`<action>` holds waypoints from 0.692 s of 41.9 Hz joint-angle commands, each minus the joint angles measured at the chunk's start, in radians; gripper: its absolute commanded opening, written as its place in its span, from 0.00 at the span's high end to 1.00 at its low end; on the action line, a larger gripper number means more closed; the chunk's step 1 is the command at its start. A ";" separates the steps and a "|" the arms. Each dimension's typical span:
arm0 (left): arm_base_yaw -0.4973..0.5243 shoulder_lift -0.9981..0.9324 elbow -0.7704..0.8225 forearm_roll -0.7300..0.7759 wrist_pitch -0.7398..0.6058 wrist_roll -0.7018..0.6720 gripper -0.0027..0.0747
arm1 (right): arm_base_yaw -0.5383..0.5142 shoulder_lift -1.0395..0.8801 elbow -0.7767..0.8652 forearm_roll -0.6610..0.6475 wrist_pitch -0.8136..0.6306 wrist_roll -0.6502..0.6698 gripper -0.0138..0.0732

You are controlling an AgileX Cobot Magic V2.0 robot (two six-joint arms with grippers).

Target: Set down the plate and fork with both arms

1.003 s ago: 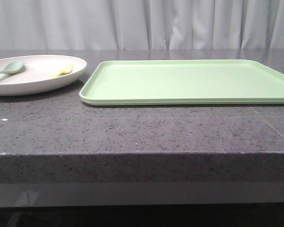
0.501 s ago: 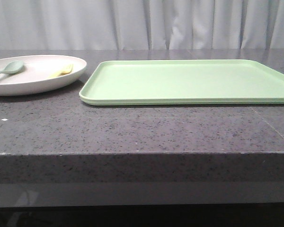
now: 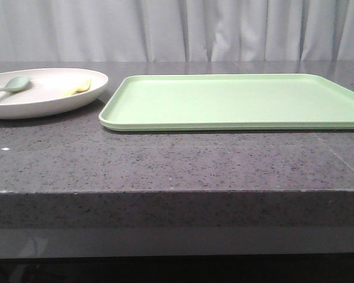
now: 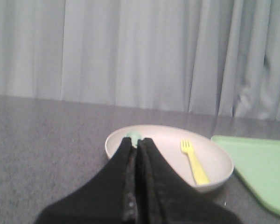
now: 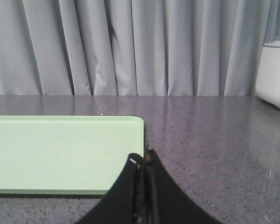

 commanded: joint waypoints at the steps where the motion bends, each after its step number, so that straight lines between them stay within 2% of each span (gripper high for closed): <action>1: 0.003 -0.017 -0.116 -0.008 -0.072 -0.012 0.99 | -0.003 -0.019 -0.116 0.015 0.006 -0.001 0.94; 9: 0.003 0.068 -0.331 0.049 0.115 -0.012 0.99 | -0.003 0.043 -0.322 0.017 0.165 -0.001 0.94; 19: 0.003 0.260 -0.593 0.085 0.408 -0.010 0.99 | -0.003 0.269 -0.552 0.016 0.400 -0.014 0.94; 23: 0.003 0.338 -0.643 0.085 0.494 -0.010 0.99 | -0.003 0.363 -0.592 0.016 0.457 -0.016 0.94; 29: 0.003 0.415 -0.648 0.083 0.530 -0.010 0.99 | -0.003 0.480 -0.597 0.016 0.481 -0.016 0.94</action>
